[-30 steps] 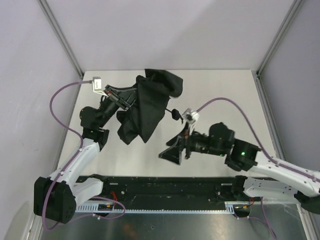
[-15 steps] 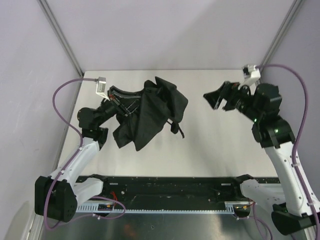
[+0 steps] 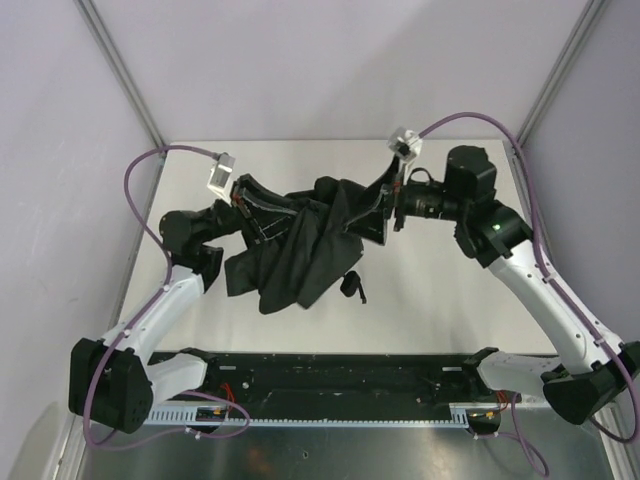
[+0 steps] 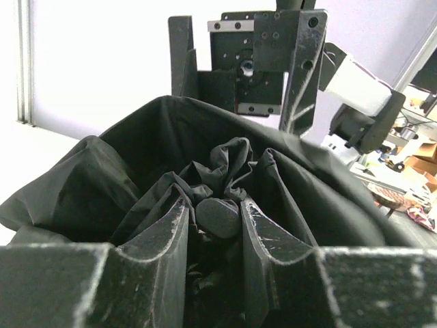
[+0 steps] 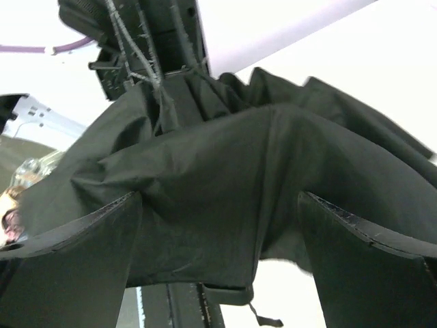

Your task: Put away the umbrella

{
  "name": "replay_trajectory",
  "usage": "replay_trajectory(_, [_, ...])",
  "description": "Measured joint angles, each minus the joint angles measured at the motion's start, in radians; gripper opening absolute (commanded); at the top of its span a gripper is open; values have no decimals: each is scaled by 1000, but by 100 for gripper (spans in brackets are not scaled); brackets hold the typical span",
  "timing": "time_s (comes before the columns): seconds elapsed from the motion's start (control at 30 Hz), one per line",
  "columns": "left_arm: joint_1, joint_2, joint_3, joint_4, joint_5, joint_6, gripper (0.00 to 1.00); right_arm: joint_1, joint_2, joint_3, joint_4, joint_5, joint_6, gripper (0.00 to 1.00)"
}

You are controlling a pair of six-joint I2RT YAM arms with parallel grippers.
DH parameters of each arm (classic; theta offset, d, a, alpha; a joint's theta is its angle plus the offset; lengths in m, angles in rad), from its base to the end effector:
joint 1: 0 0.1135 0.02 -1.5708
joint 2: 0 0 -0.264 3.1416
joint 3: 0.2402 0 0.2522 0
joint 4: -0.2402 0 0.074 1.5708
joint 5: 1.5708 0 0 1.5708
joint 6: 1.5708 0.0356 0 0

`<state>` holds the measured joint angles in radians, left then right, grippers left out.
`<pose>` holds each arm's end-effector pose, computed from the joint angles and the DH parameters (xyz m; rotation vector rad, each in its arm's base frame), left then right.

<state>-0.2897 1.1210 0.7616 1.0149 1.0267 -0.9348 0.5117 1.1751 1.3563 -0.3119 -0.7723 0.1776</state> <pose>0.2107 -0.0946 0.3776 0.7109 1.2127 -1.5059 0.2032 0.1426 0.4473 -0.8803 1.5752 1.1541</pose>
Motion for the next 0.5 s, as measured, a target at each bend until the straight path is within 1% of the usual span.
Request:
replay_trajectory(0.13, [-16,4,8,14,12,-10,0,106,35,1,4,6,-7,99])
replay_trajectory(0.3, [-33,13,27,19,27,-27,0,225,66,1,5,118,-23,99])
replay_trajectory(0.4, [-59,15,37,20,31,-29,0,267,84,1,14,175,-25,99])
replay_trajectory(0.5, [-84,15,39,19,29,-29,0,287,99,1,26,198,-21,99])
